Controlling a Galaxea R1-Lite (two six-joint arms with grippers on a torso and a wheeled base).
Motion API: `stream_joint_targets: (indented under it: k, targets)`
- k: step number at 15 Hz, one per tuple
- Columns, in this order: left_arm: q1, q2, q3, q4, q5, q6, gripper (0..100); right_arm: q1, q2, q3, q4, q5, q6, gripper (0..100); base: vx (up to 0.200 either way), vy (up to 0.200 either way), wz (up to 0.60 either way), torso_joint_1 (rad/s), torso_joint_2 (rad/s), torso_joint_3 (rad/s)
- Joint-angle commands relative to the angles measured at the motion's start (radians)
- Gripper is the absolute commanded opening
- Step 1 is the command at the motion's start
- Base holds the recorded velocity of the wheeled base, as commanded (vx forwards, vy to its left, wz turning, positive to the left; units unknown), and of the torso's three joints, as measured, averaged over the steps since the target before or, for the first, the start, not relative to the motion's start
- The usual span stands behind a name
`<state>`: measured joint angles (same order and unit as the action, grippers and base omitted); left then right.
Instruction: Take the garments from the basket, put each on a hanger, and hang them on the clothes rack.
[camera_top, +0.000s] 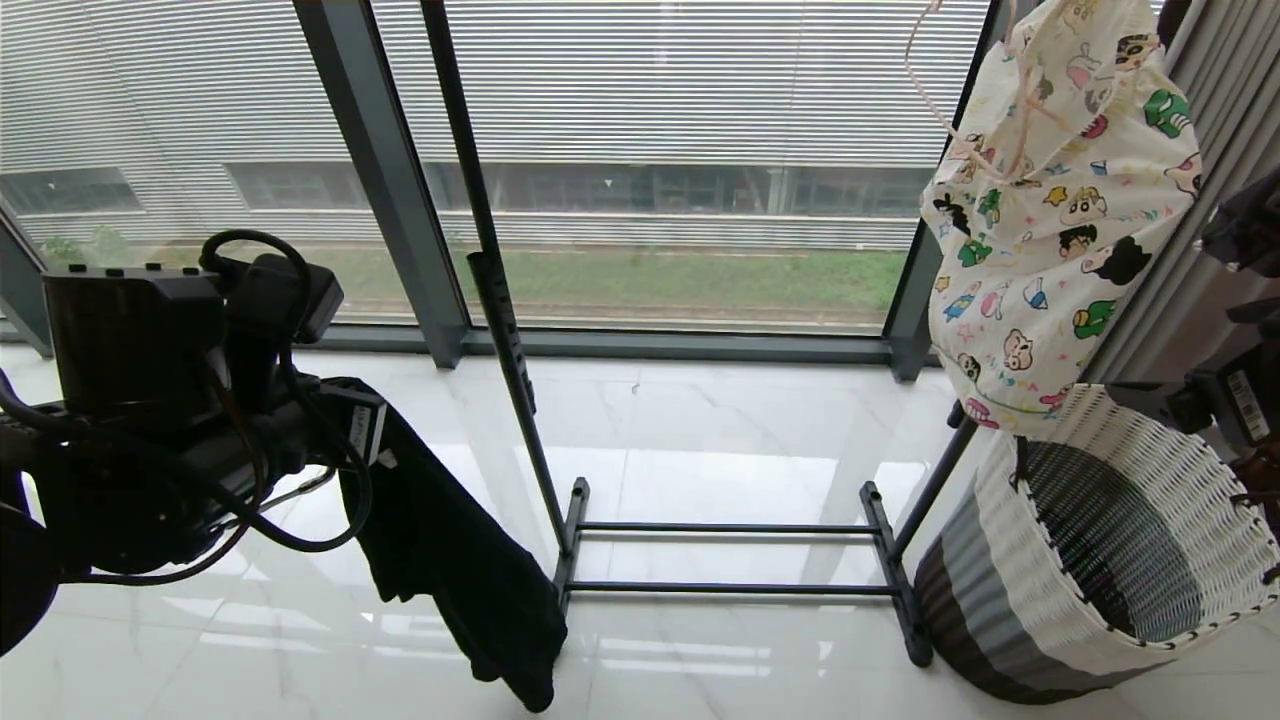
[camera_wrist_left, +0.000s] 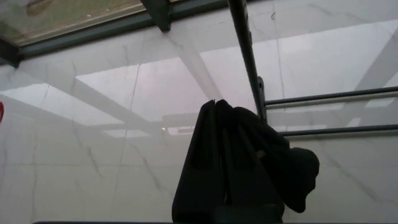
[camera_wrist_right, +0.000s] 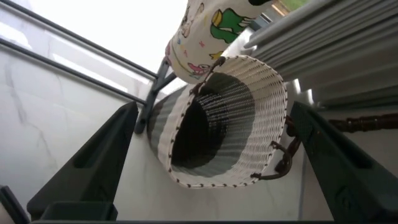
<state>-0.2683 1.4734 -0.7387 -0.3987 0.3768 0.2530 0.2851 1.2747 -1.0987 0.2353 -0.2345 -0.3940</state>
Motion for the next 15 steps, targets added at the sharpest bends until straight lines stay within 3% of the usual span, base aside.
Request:
stream_joint_targets:
  k: [1, 3, 7, 9, 12, 15]
  targets:
    - [-0.002, 0.001, -0.001, 0.000, 0.001, 0.000, 0, 0.000, 0.000, -0.003, -0.001, 0.001, 0.011, 100, 0.000, 0.200, 0.00, 0.002, 0.01, 0.007]
    - [0.000, 0.001, -0.001, 0.000, 0.001, 0.000, 0, -0.001, 0.003, -0.001, -0.039, 0.000, 0.057, 100, 0.000, 0.200, 0.00, 0.007, 0.00, 0.005]
    - [-0.005, -0.001, -0.002, -0.003, 0.001, -0.001, 0, -0.032, -0.003, -0.001, -0.054, -0.002, 0.205, 100, 0.200, 0.000, 0.00, 0.002, 0.00, 0.005]
    - [-0.009, -0.001, -0.001, -0.005, 0.001, -0.001, 0, -0.064, -0.024, 0.000, -0.053, -0.002, 0.227, 100, 0.200, 0.000, 0.00, 0.007, 0.00, 0.002]
    - [-0.035, -0.002, -0.001, -0.005, 0.001, -0.001, 0, -0.099, -0.086, 0.071, -0.051, -0.003, 0.228, 100, 0.000, 0.000, 0.00, 0.000, 0.00, 0.000]
    - [-0.045, -0.002, -0.001, -0.005, 0.001, -0.001, 0, -0.104, -0.132, 0.151, -0.054, -0.141, 0.227, 100, 0.000, 0.000, 0.00, 0.000, 0.00, 0.000]
